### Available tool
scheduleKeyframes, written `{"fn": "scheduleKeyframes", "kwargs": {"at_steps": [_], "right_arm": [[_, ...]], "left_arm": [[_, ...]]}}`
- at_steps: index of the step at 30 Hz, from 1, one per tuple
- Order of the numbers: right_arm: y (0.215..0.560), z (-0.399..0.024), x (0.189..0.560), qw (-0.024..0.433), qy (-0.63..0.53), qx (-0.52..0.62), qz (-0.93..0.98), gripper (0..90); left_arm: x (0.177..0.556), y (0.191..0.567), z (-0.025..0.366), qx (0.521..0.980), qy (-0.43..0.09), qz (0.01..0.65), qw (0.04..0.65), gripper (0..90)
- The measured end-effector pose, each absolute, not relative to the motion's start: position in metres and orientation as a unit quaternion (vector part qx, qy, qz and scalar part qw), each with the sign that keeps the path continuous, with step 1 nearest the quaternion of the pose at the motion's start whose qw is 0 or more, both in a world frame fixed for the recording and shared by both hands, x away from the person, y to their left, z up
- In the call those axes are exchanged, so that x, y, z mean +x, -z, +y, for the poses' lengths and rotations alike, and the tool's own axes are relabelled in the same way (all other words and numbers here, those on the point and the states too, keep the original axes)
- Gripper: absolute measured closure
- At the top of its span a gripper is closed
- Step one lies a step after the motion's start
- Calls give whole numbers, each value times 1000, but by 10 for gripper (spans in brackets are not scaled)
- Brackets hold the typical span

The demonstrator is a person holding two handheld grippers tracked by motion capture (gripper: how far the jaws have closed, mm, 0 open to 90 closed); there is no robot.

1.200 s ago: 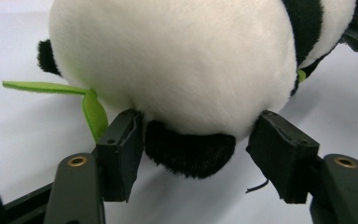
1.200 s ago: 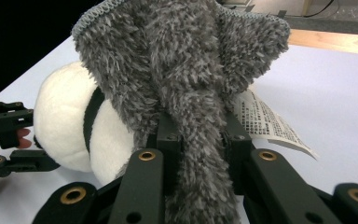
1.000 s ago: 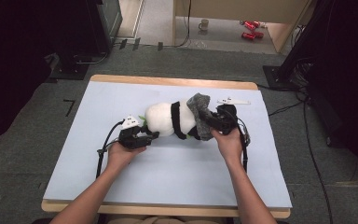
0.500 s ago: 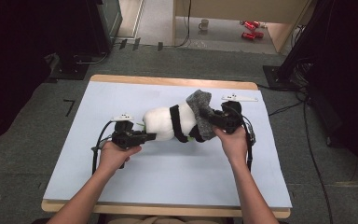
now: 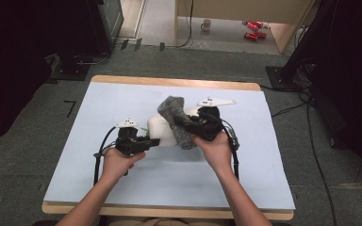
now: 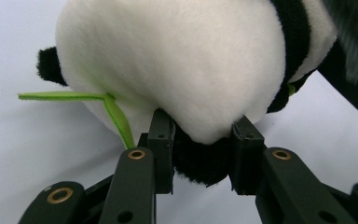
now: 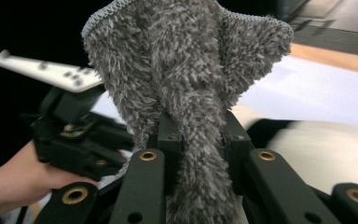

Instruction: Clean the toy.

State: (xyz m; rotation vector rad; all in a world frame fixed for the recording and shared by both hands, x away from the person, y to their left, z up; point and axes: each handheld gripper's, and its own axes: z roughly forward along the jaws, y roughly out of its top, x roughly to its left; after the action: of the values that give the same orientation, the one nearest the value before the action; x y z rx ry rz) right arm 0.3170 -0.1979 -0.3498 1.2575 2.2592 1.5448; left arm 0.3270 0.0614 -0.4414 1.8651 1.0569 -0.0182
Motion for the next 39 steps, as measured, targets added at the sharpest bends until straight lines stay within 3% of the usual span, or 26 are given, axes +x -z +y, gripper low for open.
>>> {"fn": "scheduleKeyframes", "kwargs": {"at_steps": [11, 23, 26, 39], "right_arm": [[383, -162, 315, 21, -507, 406, 760, 752], [397, -182, 325, 117, -431, 422, 789, 760], [401, -196, 330, 99, -439, 432, 782, 762], [389, -218, 327, 129, -436, 444, 772, 763]], "left_arm": [[322, 434, 56, 751, 13, 444, 489, 667], [332, 447, 62, 754, 28, 459, 469, 672], [332, 447, 59, 761, 23, 449, 467, 673], [349, 449, 72, 763, 42, 449, 463, 674]]}}
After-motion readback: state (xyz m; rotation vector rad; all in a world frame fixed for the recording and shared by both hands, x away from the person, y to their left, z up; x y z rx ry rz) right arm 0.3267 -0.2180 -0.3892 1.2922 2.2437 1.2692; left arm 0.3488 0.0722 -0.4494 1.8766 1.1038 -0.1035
